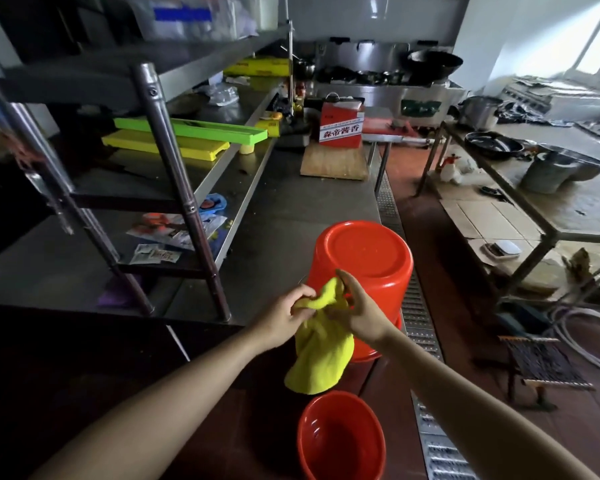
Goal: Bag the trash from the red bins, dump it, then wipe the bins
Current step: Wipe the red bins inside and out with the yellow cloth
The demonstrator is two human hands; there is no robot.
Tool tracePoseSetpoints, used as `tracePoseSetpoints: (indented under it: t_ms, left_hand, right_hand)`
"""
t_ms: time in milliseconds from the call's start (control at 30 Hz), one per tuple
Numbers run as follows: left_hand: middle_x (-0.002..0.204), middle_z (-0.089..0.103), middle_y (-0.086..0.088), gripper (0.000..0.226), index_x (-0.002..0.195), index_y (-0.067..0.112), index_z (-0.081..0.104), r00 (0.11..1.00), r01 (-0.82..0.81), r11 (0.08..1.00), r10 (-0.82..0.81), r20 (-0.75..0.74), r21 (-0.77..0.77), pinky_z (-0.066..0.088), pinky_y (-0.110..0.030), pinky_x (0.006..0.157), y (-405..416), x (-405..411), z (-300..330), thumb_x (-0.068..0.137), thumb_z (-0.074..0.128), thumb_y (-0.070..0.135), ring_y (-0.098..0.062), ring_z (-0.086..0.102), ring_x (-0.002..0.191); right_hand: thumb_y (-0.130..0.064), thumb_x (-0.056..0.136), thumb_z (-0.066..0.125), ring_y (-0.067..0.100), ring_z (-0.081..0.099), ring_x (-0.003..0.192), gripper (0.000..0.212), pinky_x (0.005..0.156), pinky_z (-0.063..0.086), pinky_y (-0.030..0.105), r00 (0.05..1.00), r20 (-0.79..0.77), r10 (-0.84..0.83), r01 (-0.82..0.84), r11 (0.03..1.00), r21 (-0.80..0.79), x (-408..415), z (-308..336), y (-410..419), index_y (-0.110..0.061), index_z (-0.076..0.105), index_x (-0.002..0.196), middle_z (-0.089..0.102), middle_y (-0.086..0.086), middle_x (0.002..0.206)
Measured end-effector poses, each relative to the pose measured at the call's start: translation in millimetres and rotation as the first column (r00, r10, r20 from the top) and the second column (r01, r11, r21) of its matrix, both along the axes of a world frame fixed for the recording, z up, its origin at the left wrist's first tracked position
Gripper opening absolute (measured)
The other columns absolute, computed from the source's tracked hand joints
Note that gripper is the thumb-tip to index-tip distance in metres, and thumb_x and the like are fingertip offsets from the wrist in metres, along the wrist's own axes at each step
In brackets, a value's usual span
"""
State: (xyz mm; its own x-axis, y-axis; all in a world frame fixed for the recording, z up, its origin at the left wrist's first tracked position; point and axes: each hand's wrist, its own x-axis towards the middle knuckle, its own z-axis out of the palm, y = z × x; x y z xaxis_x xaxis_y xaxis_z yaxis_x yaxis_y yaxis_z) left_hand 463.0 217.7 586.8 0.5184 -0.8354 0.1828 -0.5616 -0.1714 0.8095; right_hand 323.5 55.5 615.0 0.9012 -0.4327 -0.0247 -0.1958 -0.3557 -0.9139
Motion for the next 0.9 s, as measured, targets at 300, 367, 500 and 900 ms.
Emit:
tracePoseSetpoints:
  t_ms: [300,367,500,900]
  left_hand:
    - [0.116,0.065,0.015,0.061,0.124,0.041,0.053,0.993,0.097,0.934,-0.114,0.030,0.344,0.051,-0.031,0.086,75.5,20.8,-20.8,0.072,0.069,0.068,-0.007,0.061,0.104]
    - [0.123,0.062,0.007,0.058,0.128,0.031,0.058,0.994,0.088,0.906,-0.108,0.024,0.413,0.046,-0.029,0.086,91.3,18.4,-38.9,0.077,0.071,0.056,-0.013,0.058,0.111]
    - [0.101,0.066,0.005,0.030,0.106,0.024,0.064,0.996,-0.033,0.903,0.066,-0.061,0.429,0.051,-0.033,0.078,109.2,20.5,-55.7,0.082,0.067,0.041,-0.012,0.062,0.092]
    - [0.083,0.068,-0.004,0.020,0.088,0.012,0.067,0.759,-0.187,0.860,0.434,-0.485,0.476,0.050,-0.027,0.061,95.1,9.8,-46.3,0.088,0.067,0.032,-0.019,0.067,0.078]
  right_hand:
    - [-0.018,0.078,0.082,0.011,0.050,0.070,0.022,0.065,0.043,0.035,0.987,-0.091,-0.136,0.102,0.946,-0.307,12.2,1.4,42.0,-0.015,0.061,0.080,0.058,-0.006,0.072]
    - [-0.016,0.079,0.081,0.009,0.050,0.072,0.022,0.064,0.041,0.026,0.988,-0.095,-0.123,0.088,0.947,-0.310,12.4,1.3,47.6,-0.021,0.060,0.083,0.059,-0.008,0.075]
    - [-0.017,0.085,0.074,0.014,0.055,0.087,0.022,0.067,0.036,0.021,0.971,-0.215,-0.108,0.017,0.921,-0.389,10.7,-7.2,48.4,-0.019,0.063,0.103,0.061,-0.006,0.091]
    - [-0.025,0.087,0.071,0.022,0.056,0.079,0.017,0.063,0.035,0.028,0.908,-0.308,-0.282,0.160,0.916,-0.369,2.7,-43.4,69.5,-0.018,0.060,0.097,0.061,0.000,0.086]
